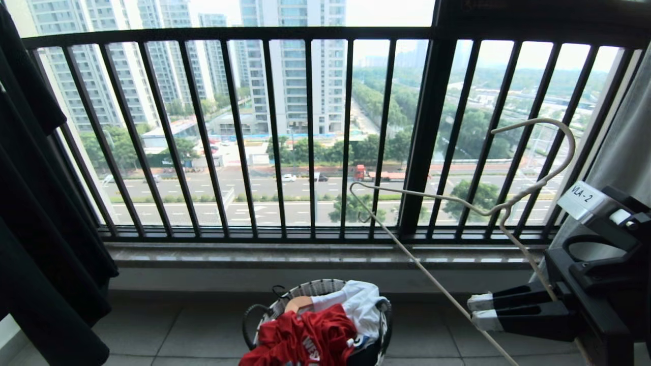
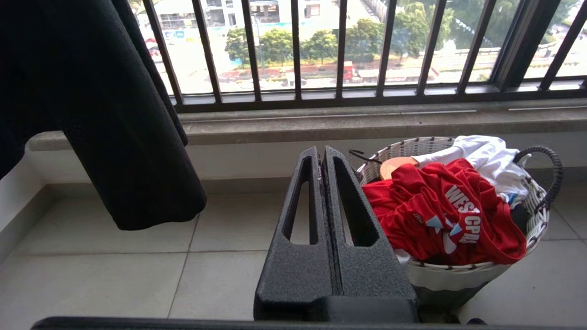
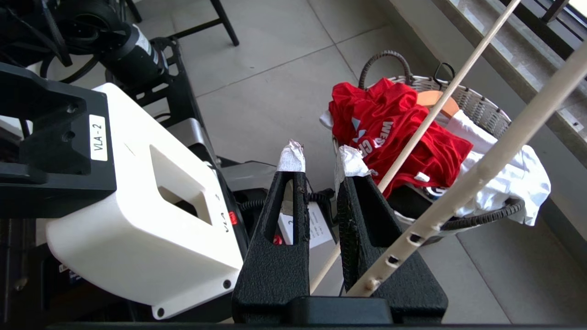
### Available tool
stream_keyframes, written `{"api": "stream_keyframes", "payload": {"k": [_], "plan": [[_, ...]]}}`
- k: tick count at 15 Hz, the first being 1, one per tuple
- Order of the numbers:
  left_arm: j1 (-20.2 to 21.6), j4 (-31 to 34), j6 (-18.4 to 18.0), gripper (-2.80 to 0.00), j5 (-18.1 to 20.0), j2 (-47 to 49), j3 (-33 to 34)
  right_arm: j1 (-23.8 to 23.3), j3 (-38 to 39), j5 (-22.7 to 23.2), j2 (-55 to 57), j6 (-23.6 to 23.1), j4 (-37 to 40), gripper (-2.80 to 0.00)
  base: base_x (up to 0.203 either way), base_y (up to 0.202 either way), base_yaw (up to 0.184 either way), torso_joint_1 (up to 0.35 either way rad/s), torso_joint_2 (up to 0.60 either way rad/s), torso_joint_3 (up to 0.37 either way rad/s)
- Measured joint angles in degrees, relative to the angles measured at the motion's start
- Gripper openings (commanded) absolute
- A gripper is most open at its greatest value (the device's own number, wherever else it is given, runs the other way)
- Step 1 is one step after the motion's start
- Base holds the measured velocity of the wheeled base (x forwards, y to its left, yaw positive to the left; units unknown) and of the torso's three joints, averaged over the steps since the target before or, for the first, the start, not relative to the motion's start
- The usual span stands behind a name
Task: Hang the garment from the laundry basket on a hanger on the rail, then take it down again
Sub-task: Pick up clothes from the basket
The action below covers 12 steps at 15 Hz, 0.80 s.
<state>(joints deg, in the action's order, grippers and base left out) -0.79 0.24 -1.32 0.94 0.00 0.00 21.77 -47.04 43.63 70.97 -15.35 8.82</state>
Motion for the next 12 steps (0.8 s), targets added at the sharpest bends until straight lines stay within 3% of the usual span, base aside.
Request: {"api": "stream_keyframes", "payload": {"k": [4, 12], "plan": [[0.00, 0.02, 0.00, -2.80, 0.02, 0.00, 0.00, -0.01, 0.13, 0.05, -0.17, 0.00, -0.08, -2.80, 0.000, 0.000, 0.000, -0.041, 0.35, 0.302], [0.00, 0.00, 0.05, -2.80, 0.02, 0.00, 0.00, 0.00, 0.13, 0.24, -0.57, 0.39, -0.17, -2.80, 0.000, 0.000, 0.000, -0.002, 0.03, 0.022]]}}
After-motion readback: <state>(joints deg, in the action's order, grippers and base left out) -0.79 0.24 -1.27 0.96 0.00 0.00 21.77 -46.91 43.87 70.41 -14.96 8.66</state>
